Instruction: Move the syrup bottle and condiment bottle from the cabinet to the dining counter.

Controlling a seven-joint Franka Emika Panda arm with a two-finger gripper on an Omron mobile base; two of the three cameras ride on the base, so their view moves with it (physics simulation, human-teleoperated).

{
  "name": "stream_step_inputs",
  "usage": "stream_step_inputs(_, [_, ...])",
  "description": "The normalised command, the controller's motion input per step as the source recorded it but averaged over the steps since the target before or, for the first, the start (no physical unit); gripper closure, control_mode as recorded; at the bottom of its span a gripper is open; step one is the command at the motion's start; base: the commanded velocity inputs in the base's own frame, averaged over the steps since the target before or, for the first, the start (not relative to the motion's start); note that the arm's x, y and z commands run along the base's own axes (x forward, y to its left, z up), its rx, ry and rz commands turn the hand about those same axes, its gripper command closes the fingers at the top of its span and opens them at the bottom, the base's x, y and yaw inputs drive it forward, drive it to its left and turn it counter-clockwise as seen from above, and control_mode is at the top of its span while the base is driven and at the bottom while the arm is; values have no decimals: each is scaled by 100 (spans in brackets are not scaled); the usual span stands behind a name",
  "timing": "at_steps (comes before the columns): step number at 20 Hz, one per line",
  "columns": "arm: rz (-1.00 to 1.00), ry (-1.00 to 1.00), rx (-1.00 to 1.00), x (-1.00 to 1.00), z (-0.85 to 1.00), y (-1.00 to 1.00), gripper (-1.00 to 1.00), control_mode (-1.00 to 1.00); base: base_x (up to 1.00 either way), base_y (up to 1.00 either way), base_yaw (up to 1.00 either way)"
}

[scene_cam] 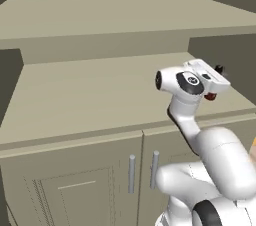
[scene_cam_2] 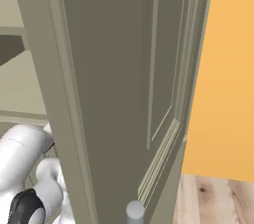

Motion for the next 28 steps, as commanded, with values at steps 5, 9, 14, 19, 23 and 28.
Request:
stream_step_inputs(5, [3,-3,0,-100,37,12,100,-100,0,0,0])
stream_step_inputs(9, [9,0,0,-100,46,26,100,-100,0,0,0])
stream_step_inputs(14, [14,1,0,-100,36,36,100,-100,0,0,0])
stream_step_inputs(19, [26,10,0,-70,23,52,100,-100,0,0,0])
stream_step_inputs(23, [29,11,1,-50,11,30,100,-100,0,0,0])
stream_step_inputs(28, [31,7,2,-63,0,11,100,-100,0,0,0])
